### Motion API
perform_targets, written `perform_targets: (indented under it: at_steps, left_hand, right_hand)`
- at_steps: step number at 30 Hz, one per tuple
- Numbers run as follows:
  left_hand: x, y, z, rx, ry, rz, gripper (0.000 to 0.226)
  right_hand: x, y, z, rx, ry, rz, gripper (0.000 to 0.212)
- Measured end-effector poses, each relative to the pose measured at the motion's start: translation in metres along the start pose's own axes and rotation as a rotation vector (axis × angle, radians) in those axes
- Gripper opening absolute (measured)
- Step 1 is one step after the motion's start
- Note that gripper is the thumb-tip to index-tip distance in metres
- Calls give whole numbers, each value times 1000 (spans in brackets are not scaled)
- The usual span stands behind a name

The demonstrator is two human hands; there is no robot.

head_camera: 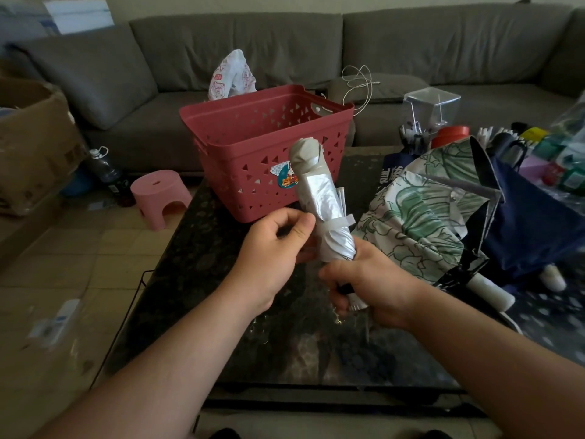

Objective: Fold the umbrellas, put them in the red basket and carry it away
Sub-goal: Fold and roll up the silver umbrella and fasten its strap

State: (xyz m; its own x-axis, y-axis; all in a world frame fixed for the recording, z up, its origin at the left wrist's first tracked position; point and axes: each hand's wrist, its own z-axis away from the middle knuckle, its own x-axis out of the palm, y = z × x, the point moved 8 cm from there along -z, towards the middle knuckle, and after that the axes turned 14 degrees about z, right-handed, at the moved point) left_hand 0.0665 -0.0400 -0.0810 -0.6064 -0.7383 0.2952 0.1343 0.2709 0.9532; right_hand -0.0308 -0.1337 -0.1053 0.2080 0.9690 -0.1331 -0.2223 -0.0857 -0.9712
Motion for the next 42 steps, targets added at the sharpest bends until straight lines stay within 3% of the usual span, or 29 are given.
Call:
perform_targets:
  at_steps: [4,13,25,31,35,42]
  left_hand:
    - [-1,5,1,58,2,-45,21]
    - [-1,9,3,120,18,-223,13]
    - [2,-12,-1,-252,-25,207,22]
    - [-7,-12,0,-91,78,1,20]
    - [1,-5,5,-34,36,-191,19]
    - [4,-8,6,-73,35,-251,13]
  right_hand:
    - [0,-5,2,-14,7,54,24]
    - [-2,-5,1,-21,88,97,24]
    - [6,-4,3,34,-130,-37,15]
    - [3,2,-1,64,-75,-66,23]
    - [-5,2,-2,58,6,-36,15]
    - [-15,-4,-2,-28,169,114,22]
